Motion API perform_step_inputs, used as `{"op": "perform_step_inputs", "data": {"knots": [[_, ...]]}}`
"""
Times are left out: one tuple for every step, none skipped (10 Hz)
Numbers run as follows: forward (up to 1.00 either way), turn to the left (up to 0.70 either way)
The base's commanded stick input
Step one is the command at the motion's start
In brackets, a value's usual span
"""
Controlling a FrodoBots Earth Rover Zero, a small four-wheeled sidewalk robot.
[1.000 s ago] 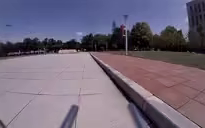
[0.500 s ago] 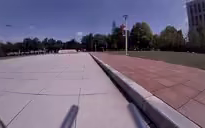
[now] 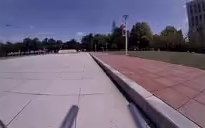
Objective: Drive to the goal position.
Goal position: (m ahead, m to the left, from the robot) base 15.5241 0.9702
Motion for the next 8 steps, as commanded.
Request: {"op": "perform_step_inputs", "data": {"knots": [[0.70, 0.35], [0.70, 0.35], [0.70, 0.00], [0.70, 0.00], [0.39, 0.00], [0.00, 0.00], [0.00, 0.00], [0.00, 0.00]]}}
